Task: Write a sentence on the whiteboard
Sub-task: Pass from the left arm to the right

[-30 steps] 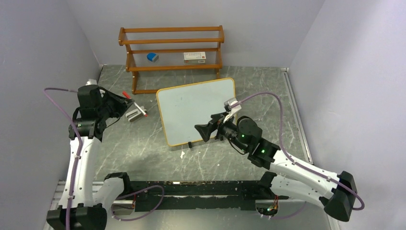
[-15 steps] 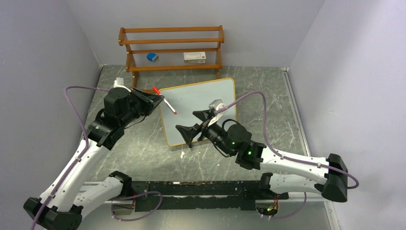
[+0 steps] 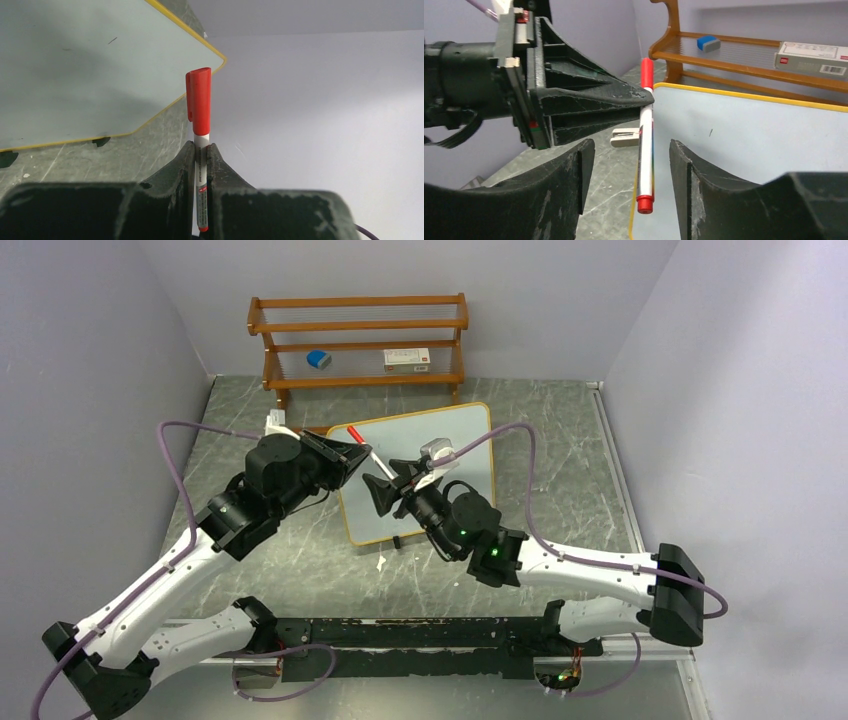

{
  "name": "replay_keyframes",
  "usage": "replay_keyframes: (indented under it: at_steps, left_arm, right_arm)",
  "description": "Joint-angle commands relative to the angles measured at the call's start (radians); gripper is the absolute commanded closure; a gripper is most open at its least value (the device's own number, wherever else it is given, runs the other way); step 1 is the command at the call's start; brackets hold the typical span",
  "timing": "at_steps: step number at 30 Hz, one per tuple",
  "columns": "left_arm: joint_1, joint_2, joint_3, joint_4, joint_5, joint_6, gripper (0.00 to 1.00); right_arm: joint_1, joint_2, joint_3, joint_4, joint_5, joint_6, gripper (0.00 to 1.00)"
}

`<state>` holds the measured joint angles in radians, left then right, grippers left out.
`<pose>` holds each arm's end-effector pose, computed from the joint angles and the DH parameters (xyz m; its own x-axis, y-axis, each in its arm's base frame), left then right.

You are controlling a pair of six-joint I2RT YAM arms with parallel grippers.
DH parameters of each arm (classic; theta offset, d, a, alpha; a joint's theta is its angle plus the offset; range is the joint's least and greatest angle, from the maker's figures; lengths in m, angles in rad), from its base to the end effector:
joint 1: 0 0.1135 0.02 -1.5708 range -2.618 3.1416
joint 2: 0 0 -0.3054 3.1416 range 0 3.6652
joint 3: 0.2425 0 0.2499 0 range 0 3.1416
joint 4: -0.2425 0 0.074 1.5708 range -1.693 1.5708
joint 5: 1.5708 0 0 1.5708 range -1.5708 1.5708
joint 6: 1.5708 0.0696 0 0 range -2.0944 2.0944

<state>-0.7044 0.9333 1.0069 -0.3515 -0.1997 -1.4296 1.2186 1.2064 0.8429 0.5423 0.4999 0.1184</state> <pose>0.1709 -0.1271 0.3976 -0.5139 -0.8367 -0.1892 -0.1381 0.2984 -0.9444 0.1321 0.2627 0.3927 -0.0172 0.2538 -0.9671 -0.6637 0.7206 0.2009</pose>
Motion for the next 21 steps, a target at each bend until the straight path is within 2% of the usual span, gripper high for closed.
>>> replay_keyframes:
  at_steps: [1, 10, 19, 21]
  left_arm:
    - [-0.021, -0.011, 0.035, 0.035, -0.058, -0.018, 0.95]
    - [-0.036, -0.004, 0.025, 0.052, -0.036, -0.026, 0.95]
    - [-0.040, -0.007, 0.018, 0.057, -0.034, -0.020, 0.95]
    - [-0.040, -0.007, 0.023, 0.042, -0.044, -0.006, 0.95]
  right_arm:
    - [0.004, 0.023, 0.031, 0.035, 0.078, -0.013, 0.43]
    - [0.005, 0.032, 0.011, 0.058, 0.085, -0.018, 0.65]
    - [0.001, 0.037, 0.005, 0.061, 0.047, -0.031, 1.00]
    - [-0.002, 0.028, -0.002, 0.058, 0.032, -0.027, 1.00]
